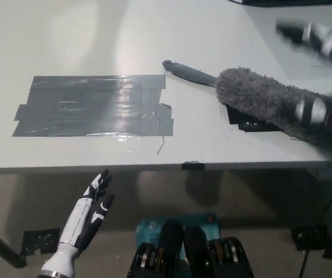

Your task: A person hands a grey duster to the robot and the robot grabs it with its right hand and places it on the black marked spot infron tof it on the desk

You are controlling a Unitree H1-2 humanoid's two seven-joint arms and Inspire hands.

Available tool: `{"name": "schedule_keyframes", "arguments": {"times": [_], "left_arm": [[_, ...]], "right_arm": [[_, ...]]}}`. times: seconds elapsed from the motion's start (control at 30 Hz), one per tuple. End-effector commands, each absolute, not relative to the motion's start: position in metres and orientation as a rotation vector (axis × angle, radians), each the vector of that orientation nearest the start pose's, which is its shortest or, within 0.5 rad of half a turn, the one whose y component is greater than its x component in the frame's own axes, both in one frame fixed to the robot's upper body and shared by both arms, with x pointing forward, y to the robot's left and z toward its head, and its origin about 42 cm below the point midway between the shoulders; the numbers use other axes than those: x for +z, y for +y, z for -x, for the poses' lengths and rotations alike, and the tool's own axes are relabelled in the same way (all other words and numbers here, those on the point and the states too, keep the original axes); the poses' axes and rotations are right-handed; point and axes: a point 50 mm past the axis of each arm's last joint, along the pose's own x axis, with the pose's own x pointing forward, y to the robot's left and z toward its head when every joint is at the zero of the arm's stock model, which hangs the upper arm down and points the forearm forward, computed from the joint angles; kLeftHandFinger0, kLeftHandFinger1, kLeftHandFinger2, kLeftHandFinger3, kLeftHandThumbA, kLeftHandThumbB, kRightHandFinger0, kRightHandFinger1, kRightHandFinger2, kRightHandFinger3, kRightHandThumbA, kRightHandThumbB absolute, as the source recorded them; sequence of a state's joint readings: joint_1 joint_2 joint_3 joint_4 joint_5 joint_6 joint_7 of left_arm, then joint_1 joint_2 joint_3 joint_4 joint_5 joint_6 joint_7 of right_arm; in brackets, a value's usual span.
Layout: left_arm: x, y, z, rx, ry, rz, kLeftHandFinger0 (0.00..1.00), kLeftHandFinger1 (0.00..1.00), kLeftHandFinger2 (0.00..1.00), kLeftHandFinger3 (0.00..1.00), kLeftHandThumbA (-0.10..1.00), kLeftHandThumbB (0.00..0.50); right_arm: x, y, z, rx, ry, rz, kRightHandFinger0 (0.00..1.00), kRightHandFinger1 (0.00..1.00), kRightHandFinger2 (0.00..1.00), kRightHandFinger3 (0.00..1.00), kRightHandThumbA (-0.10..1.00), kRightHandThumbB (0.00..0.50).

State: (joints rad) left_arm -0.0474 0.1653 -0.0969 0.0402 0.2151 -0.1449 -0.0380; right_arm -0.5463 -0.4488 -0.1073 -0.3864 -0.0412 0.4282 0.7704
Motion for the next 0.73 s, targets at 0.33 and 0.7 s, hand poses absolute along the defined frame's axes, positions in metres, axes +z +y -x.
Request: {"name": "schedule_keyframes", "arguments": {"times": [0.33, 0.7], "left_arm": [[0.09, 0.235, -0.274, -0.169, -0.158, -0.349, 1.0, 1.0, 1.0, 1.0, 1.0, 0.184], [0.09, 0.228, -0.274, -0.18, -0.154, -0.341, 1.0, 1.0, 1.0, 1.0, 1.0, 0.179]], "right_arm": [[0.17, -0.235, -0.275, 0.302, -0.24, 0.076, 1.0, 1.0, 1.0, 1.0, 1.0, 0.239], [0.106, -0.243, -0.278, 0.266, -0.094, 0.062, 1.0, 1.0, 1.0, 1.0, 1.0, 0.193]]}}
